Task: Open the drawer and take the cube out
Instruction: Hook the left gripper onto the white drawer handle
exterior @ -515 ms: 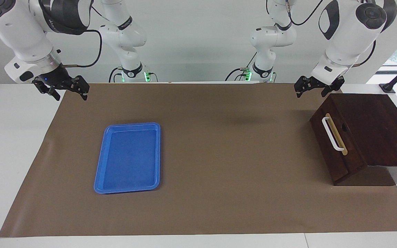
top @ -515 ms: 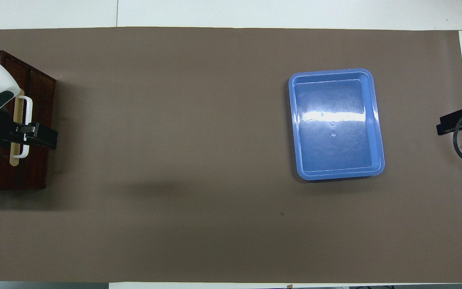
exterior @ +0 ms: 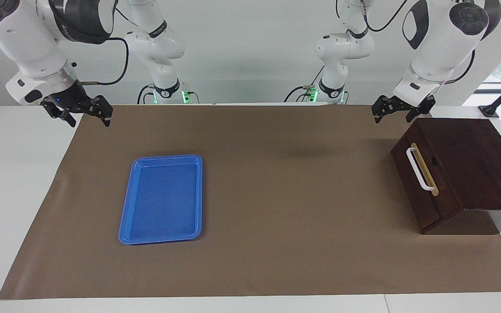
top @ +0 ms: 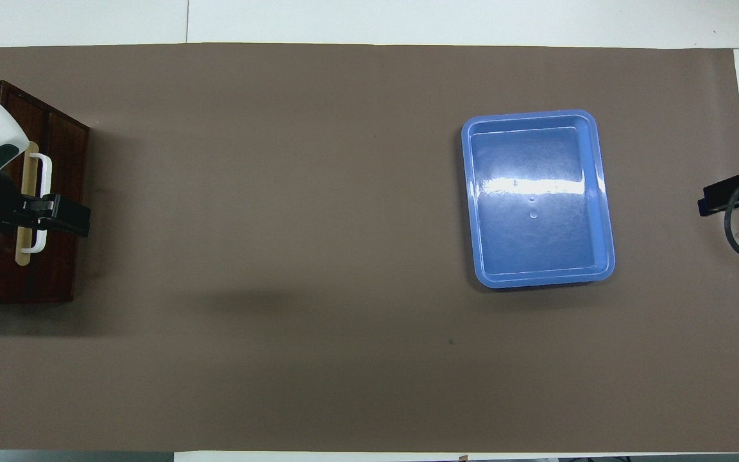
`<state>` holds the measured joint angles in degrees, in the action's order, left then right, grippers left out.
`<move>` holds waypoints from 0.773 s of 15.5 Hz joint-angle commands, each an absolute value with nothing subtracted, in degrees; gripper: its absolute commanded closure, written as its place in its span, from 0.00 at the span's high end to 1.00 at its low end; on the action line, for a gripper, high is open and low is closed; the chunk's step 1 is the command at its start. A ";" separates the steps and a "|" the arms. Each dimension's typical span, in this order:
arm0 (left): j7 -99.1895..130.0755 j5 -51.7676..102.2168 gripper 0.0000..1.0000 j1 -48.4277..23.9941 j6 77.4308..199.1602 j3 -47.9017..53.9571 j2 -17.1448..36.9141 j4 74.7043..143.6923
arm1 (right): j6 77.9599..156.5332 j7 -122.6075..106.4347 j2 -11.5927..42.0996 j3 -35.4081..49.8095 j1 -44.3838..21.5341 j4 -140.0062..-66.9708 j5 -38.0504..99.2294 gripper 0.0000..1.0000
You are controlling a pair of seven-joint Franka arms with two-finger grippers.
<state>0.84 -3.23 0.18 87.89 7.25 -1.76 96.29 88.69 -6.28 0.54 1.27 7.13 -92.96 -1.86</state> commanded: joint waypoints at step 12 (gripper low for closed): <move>1.75 -24.32 1.00 -2.38 108.43 6.77 -2.38 110.10 | 88.42 -7.56 -0.09 1.93 7.82 -93.52 -1.05 1.00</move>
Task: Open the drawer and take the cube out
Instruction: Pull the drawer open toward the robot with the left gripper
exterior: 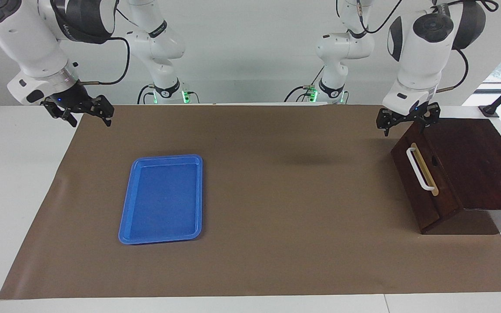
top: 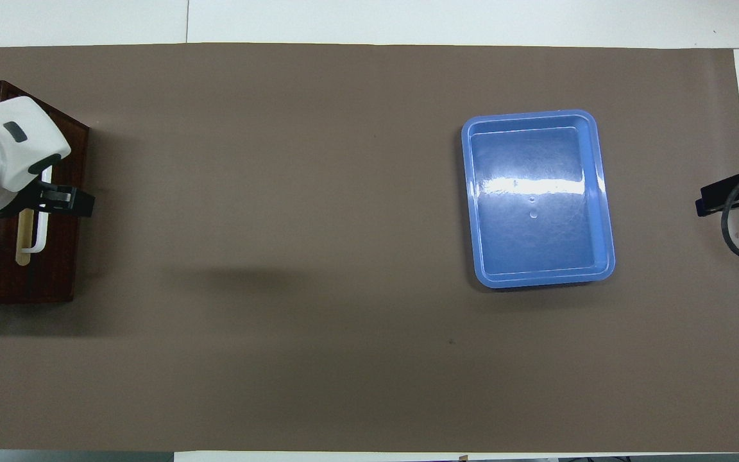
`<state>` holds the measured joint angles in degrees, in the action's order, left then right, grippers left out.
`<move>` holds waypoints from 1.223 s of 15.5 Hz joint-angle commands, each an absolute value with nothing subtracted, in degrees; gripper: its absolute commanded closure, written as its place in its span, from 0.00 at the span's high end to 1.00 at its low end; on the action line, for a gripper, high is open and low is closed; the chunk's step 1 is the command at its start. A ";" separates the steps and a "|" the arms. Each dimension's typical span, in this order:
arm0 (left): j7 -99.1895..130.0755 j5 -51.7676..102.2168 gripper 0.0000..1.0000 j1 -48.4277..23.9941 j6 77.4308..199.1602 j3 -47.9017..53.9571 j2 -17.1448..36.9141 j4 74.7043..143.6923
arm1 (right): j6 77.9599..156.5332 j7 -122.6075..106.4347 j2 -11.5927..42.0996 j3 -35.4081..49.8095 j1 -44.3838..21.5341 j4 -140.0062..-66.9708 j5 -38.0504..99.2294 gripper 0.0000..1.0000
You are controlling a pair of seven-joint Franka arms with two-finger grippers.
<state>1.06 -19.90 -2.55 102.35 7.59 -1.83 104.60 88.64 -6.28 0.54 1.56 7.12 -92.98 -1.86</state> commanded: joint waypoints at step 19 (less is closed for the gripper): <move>6.06 -34.72 1.00 4.83 131.48 6.86 5.17 121.73 | 88.42 -7.56 -0.09 1.93 7.82 -93.52 -1.05 1.00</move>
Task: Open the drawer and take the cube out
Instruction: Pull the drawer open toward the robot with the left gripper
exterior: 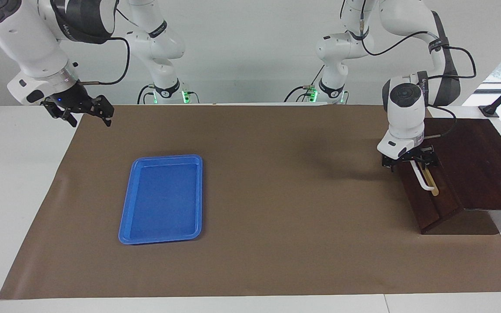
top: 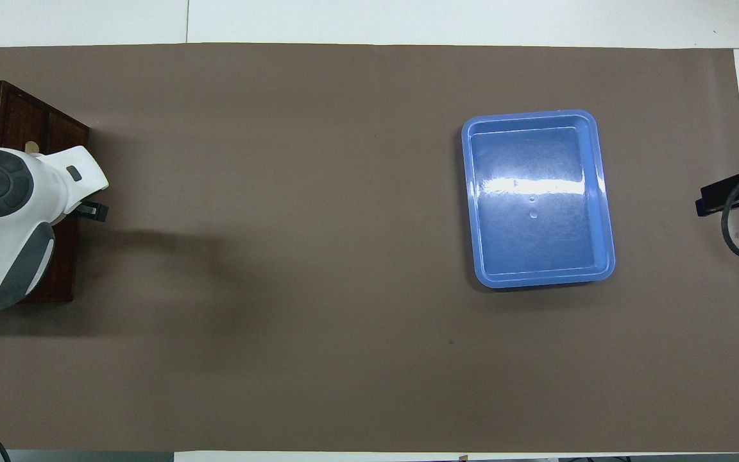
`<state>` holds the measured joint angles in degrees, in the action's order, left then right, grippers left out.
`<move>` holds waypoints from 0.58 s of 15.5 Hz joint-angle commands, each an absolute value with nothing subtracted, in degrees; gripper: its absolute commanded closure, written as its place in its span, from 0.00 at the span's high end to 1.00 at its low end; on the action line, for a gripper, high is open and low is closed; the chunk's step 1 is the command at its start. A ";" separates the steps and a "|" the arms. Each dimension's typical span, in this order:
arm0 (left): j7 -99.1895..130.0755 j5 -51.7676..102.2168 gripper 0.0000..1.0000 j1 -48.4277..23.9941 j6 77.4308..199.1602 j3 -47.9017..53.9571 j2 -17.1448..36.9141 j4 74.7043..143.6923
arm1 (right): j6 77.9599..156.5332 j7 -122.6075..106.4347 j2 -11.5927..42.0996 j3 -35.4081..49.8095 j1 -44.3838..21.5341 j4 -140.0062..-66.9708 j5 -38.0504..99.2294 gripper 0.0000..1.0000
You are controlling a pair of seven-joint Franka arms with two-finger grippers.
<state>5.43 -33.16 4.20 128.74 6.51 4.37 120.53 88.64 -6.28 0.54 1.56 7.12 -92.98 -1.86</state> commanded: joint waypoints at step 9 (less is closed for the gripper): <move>23.55 -32.44 1.00 -6.58 129.65 7.21 10.72 116.81 | 88.42 -7.56 -0.09 1.93 7.82 -93.52 -1.05 1.00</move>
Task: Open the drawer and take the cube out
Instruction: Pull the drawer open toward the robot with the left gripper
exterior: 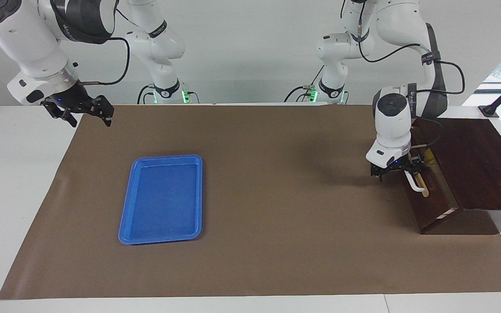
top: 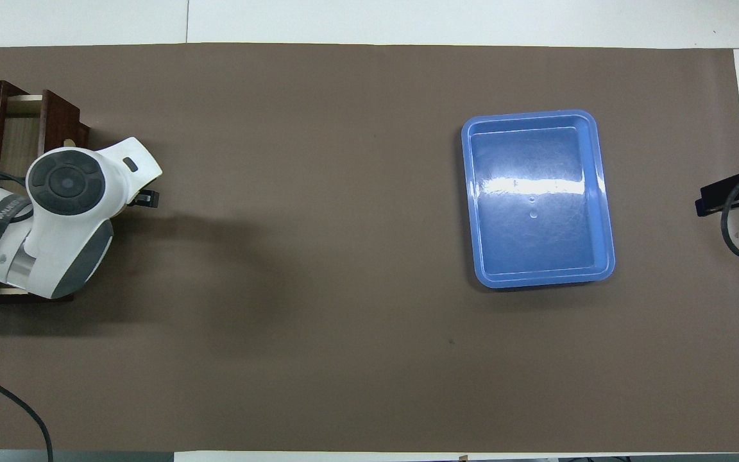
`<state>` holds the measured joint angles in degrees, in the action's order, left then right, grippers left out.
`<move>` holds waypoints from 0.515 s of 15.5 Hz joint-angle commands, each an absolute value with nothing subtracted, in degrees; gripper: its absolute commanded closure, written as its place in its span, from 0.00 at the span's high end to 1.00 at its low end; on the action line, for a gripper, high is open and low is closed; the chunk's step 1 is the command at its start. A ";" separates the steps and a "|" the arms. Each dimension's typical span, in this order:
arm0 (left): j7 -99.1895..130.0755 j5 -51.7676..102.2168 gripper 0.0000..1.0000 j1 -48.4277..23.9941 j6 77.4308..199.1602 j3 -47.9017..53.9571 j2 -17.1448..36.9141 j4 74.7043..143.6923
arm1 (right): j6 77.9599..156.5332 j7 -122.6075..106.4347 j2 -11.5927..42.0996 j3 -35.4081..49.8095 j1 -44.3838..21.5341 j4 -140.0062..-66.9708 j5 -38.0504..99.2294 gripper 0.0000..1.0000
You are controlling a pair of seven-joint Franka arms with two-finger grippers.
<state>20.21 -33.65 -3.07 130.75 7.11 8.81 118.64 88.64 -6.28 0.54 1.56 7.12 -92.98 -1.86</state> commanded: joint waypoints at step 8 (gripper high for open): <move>25.13 -28.30 1.00 -9.67 126.83 7.21 11.16 114.26 | 88.42 -7.56 -0.18 1.93 7.82 -93.52 -1.05 1.00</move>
